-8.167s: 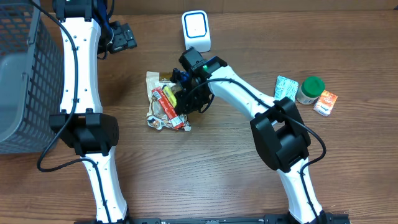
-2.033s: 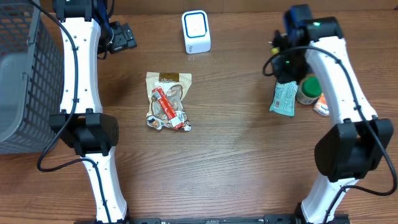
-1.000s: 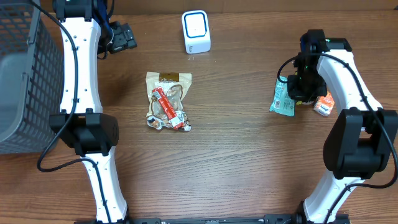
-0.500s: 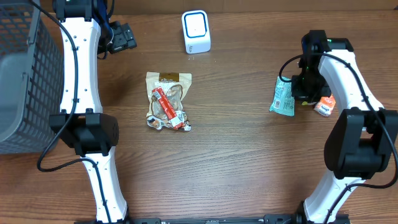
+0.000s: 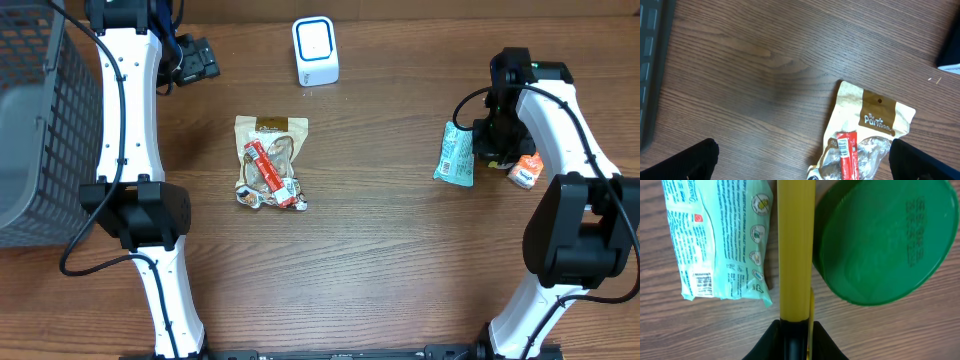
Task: Scan the item barcode
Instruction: 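Move the yellow bar right and set it down by the wipes pack, then move the right gripper left and grasp the red bar in the bag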
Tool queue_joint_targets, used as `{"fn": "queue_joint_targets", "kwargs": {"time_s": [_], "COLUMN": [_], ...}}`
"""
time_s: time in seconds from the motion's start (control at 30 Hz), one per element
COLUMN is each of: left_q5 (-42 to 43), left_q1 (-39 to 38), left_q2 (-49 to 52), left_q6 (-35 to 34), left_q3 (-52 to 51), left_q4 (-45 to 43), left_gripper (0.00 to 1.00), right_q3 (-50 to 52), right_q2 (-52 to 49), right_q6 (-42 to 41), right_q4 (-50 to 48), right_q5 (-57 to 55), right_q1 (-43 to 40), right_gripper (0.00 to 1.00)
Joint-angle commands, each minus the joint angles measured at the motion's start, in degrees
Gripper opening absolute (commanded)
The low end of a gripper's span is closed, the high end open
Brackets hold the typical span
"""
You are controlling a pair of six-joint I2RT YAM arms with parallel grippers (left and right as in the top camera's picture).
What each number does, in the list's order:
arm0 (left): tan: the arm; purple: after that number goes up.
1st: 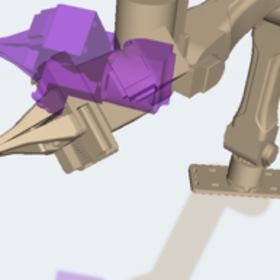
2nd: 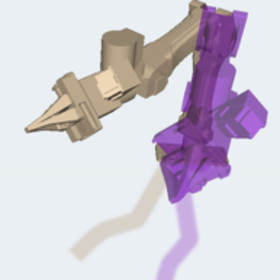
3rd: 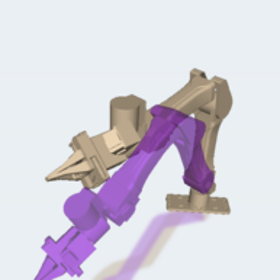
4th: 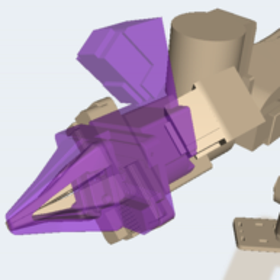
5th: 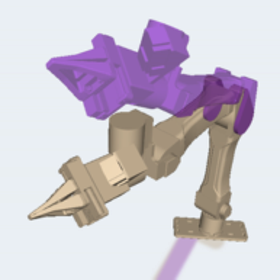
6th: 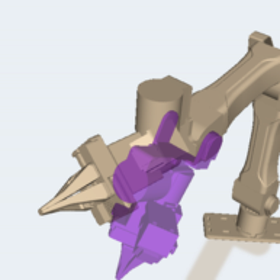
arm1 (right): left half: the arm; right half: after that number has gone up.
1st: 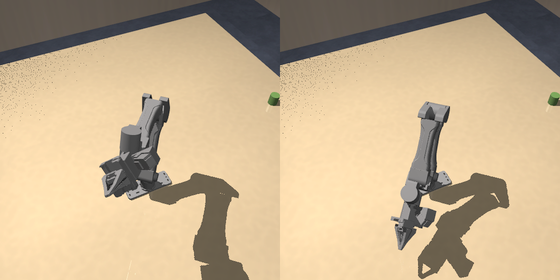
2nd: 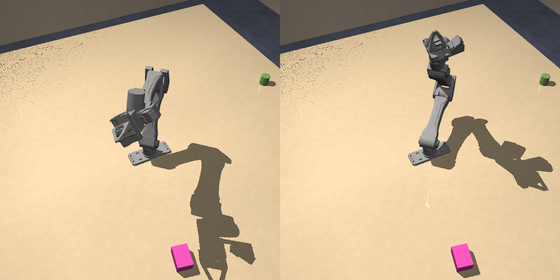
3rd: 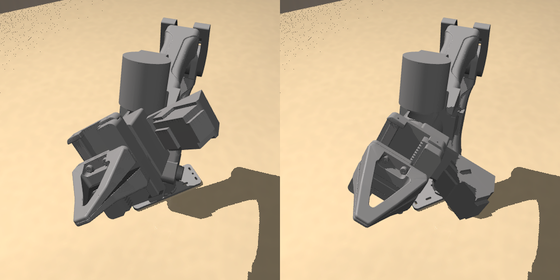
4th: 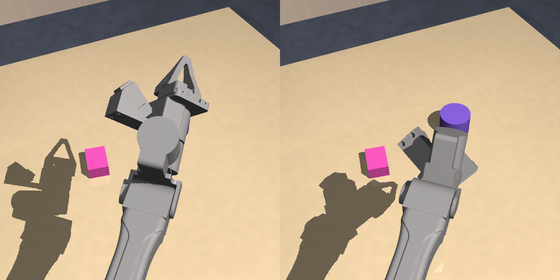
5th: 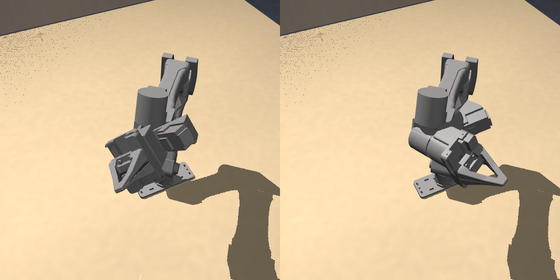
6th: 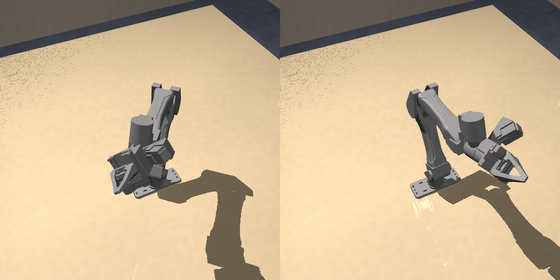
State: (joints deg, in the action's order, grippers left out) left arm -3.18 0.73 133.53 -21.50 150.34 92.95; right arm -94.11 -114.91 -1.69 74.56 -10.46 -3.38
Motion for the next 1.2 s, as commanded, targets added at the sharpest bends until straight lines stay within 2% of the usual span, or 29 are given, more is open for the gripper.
{"fn": "queue_joint_targets", "kwargs": {"time_s": [0.0,0.27,0.5,0.8,0.9,1.07,1.17], "left_q5": [0.22,0.22,0.22,0.22,0.22,0.22,0.24], "left_q1": [-0.44,-0.39,-0.39,-0.35,-0.37,-0.48,-0.48], "left_q2": [0.28,0.28,0.28,0.28,0.28,0.28,0.28], "left_q6": [-0.81,-0.81,-0.81,-0.81,-0.81,-0.81,-0.81], "left_q3": [-0.13,-0.13,-0.13,-0.13,-0.13,-0.13,-0.13], "left_q4": [-0.22,-0.22,-0.22,-0.22,-0.2,-0.22,-0.22], "left_gripper": [1.0,1.0,1.0,1.0,1.0,1.0,1.0], "right_q3": [0.31,0.31,0.31,0.31,0.31,0.31,0.31], "right_q2": [-0.09,-0.09,-0.09,-0.09,-0.09,-0.09,-0.09], "right_q6": [-0.44,0.0,0.0,-0.02,-0.04,-0.04,-0.04], "right_q4": [-0.57,-1.46,-1.49,-4.09,-7.23,-14.71,-18.91], "right_q5": [1.64,7.19,7.19,8.59,15.85,34.67,36.22], "right_q1": [-0.24,-0.24,-0.24,0.0,0.63,3.85,7.56], "right_gripper": [0.17,0.14,0.27,0.29,0.29,0.33,0.33]}}
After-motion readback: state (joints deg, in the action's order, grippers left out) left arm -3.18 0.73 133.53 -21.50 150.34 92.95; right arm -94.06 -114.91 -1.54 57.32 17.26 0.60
